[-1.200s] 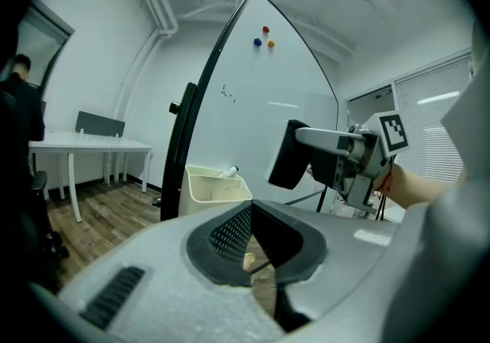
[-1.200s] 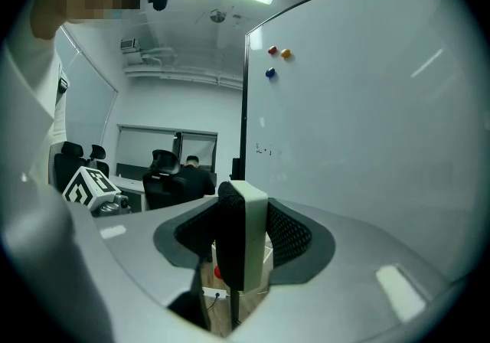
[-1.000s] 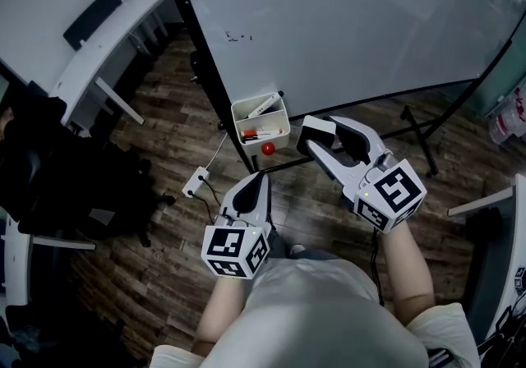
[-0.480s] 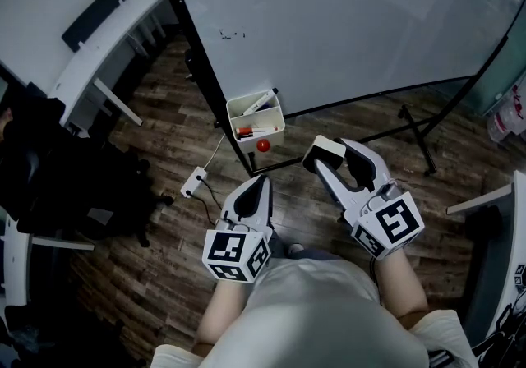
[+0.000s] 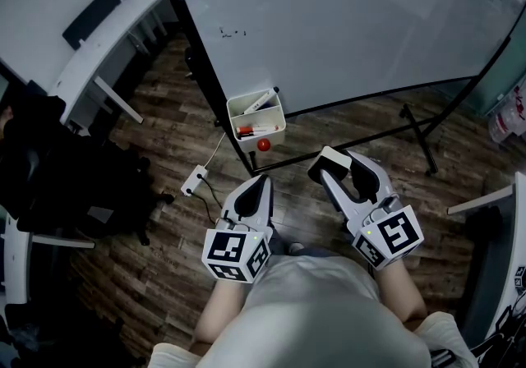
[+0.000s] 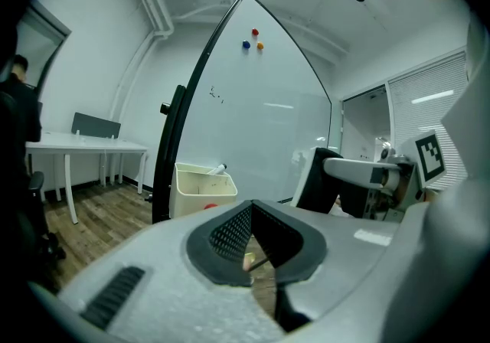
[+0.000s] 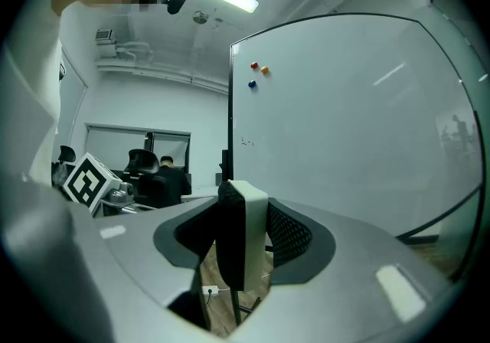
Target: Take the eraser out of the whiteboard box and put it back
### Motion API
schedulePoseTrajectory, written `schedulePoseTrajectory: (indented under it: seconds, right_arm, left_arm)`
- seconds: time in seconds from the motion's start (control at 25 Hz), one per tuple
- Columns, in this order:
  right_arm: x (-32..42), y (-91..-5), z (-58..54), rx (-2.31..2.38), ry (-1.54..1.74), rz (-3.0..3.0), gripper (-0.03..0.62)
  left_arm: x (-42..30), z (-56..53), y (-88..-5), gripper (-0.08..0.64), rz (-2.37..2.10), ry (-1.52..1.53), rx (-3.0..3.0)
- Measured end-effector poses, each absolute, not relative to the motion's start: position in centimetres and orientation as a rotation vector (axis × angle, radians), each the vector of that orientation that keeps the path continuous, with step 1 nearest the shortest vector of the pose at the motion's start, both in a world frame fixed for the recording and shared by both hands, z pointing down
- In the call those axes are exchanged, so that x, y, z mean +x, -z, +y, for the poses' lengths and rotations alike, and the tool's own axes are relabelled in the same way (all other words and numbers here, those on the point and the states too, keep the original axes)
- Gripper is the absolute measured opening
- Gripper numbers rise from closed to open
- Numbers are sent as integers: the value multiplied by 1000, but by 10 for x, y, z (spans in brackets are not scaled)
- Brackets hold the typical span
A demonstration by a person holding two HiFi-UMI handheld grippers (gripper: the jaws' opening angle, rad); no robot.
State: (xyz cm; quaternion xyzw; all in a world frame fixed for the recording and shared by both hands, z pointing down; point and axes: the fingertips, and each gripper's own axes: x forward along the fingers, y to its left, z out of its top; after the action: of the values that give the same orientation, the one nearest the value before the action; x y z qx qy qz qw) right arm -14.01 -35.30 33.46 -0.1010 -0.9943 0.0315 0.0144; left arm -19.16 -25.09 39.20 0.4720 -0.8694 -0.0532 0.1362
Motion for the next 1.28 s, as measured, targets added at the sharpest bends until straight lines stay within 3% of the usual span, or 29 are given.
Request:
schedulePoseTrajectory:
  seconds: [1.28]
  right_arm:
    - [-183,-326,-337,-428,-85,-3092,195]
  left_arm:
    - [-217,-233,-390,3,-2529,208,1299]
